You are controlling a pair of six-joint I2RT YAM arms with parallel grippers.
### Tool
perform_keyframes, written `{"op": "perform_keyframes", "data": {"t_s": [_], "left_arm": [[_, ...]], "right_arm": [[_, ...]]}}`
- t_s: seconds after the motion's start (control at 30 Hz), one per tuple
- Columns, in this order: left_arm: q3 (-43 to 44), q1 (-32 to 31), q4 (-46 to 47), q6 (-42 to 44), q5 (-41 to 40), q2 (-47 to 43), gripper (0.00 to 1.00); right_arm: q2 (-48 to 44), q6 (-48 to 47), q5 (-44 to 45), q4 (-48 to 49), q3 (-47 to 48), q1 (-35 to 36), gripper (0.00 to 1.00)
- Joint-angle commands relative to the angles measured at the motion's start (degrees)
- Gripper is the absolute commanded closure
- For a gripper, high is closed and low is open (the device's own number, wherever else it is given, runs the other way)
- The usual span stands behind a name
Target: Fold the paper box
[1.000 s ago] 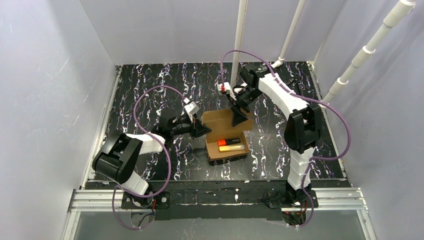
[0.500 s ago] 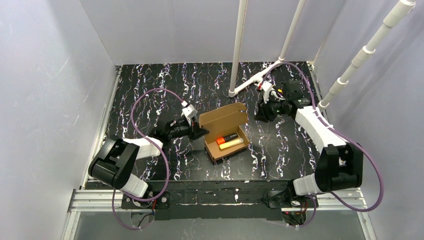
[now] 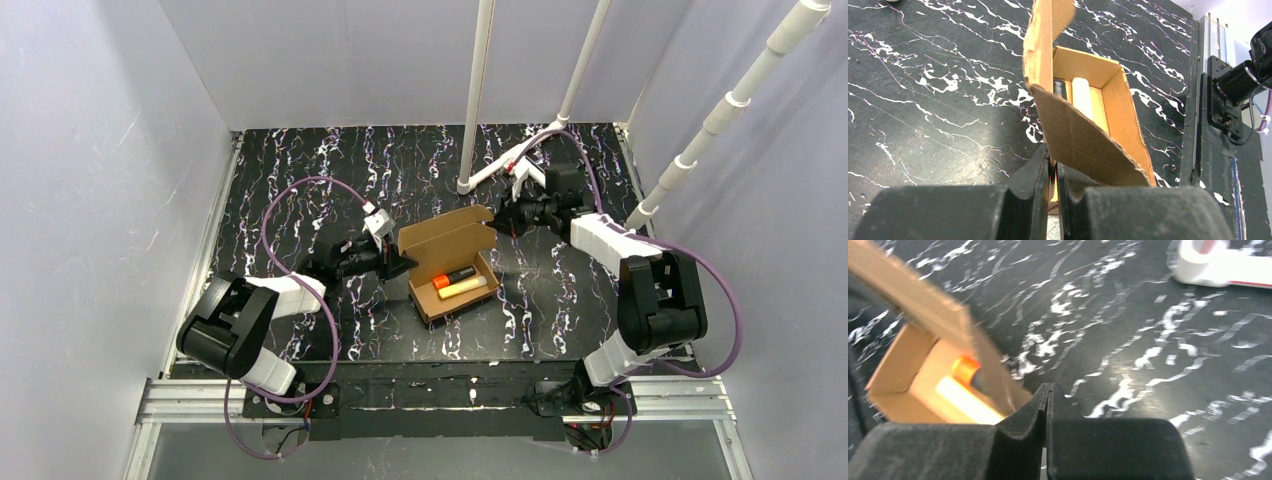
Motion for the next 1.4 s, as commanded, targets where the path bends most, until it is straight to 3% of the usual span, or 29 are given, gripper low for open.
{"op": "perform_keyframes", "data": {"t_s": [0.0,0.27,0.47,0.63,0.83,1.03,1.17,1.37], "left_arm": [[0.3,-0.1,1.2,1.0,0.3,-2.0,1.00],[0.7,-0.3,1.2,0.7,0.4,-1.7,1.00],[1.7,-1.0,1.2,0.8,1.2,-0.2,1.00],[2.1,-1.7,1.2,0.9,1.6,0.0,1.00],[2.8,-2.2,1.2,1.0,1.6,0.9,1.00],[2.8,-2.5,1.2,0.9,1.5,1.0,1.00],[3.1,-2.8,1.2,0.8,1.4,1.5,1.00],[4.3,-3.5,1.2,0.6,0.6,3.1,1.00]], "right_arm": [[-5.0,-0.8,-9.4,4.0,-6.1,2.8,0.94],[-5.2,-0.3,-9.8,4.6,-7.3,5.6,0.96],[-3.2,3.5,-3.2,12.7,-8.8,7.2,0.91],[-0.6,7.2,-5.1,22.2,-11.5,7.6,0.90],[0.0,6.3,-5.0,27.7,-15.1,7.7,0.74],[0.1,6.7,-6.1,28.6,-15.2,7.2,0.69],[0.3,8.6,-7.4,31.5,-14.8,7.0,0.70],[2.0,10.0,-6.9,32.1,-13.5,7.0,0.88]]}}
